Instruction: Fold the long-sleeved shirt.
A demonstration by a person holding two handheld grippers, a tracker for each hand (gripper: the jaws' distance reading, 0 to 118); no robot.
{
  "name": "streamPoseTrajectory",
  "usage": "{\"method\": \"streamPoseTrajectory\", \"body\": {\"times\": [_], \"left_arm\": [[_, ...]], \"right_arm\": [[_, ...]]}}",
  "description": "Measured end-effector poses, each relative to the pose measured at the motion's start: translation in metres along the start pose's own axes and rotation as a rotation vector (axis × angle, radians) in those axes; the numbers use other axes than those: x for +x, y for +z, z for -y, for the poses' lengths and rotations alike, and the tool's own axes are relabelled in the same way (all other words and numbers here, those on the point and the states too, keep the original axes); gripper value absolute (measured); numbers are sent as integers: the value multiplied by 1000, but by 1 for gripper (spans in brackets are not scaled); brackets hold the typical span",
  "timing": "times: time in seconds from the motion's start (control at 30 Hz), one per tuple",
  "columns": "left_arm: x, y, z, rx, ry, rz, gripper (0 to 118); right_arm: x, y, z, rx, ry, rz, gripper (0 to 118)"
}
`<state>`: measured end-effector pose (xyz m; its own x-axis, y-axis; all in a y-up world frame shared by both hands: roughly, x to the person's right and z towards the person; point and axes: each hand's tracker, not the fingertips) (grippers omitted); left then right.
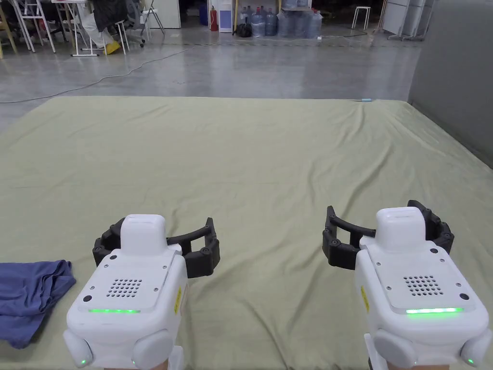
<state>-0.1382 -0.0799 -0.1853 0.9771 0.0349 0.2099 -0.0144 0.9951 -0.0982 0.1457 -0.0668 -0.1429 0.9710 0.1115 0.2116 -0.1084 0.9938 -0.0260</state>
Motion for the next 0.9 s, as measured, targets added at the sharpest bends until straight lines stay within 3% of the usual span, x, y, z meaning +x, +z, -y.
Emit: {"method": "streamPoseTrajectory", "body": {"times": [0.37,0.9], "left_arm": [[-1,4,0,10,-13,11,117],[4,7,0,24,-54,20,117]], "right_arm": [[6,4,-3,15,-54,19,111],[5,5,-1,22,-45,42,111]]}}
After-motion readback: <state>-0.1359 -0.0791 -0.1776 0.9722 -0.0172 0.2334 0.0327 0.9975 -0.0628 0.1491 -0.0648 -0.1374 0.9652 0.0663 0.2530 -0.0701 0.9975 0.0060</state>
